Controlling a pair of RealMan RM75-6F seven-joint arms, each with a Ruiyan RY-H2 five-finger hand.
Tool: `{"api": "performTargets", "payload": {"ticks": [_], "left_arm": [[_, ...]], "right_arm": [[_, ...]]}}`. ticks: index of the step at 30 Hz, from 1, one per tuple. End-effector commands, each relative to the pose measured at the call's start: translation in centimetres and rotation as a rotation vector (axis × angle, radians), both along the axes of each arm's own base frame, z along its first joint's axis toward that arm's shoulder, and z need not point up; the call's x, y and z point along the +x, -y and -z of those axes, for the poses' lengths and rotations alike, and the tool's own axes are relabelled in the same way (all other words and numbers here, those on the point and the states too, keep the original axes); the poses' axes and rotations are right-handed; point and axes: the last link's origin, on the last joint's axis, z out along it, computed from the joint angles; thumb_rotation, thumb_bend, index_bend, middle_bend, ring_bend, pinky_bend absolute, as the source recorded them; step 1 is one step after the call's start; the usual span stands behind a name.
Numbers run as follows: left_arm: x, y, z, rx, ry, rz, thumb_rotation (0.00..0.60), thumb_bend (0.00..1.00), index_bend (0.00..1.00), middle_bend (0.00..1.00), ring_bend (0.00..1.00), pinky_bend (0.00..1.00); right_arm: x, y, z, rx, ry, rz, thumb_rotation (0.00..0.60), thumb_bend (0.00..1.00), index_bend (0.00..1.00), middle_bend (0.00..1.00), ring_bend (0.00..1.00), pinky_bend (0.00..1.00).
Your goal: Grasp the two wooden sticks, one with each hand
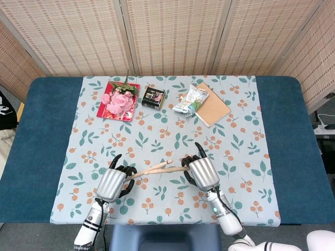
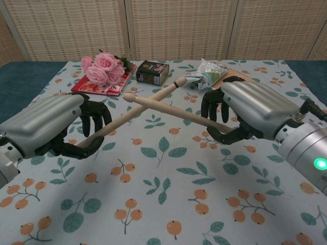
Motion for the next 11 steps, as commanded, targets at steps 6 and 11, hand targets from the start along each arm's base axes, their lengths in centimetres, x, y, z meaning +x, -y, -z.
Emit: {"api": "performTargets", "payload": {"ticks": [6,11], "left_arm": [[-0.03,0.57,-0.14,0.014,-0.01,0.018,0.6,0.54,0.84,0.86,0.51,0.12],[-0.13,0.44,-0.03,0.025,-0.023,0.021,0.6,0.53,0.84,0.86,0.51,0.12]], "right_arm": [[-0.15,-0.04,-0.13,0.0,-0.007,0.01,0.6,0.36,1.0,0.82,0.51,0.06],[-0.32,-0.19,-0.11,0.007,-0.015,0.008,0.6,0.36,1.0,0.83,0.51,0.06]]}}
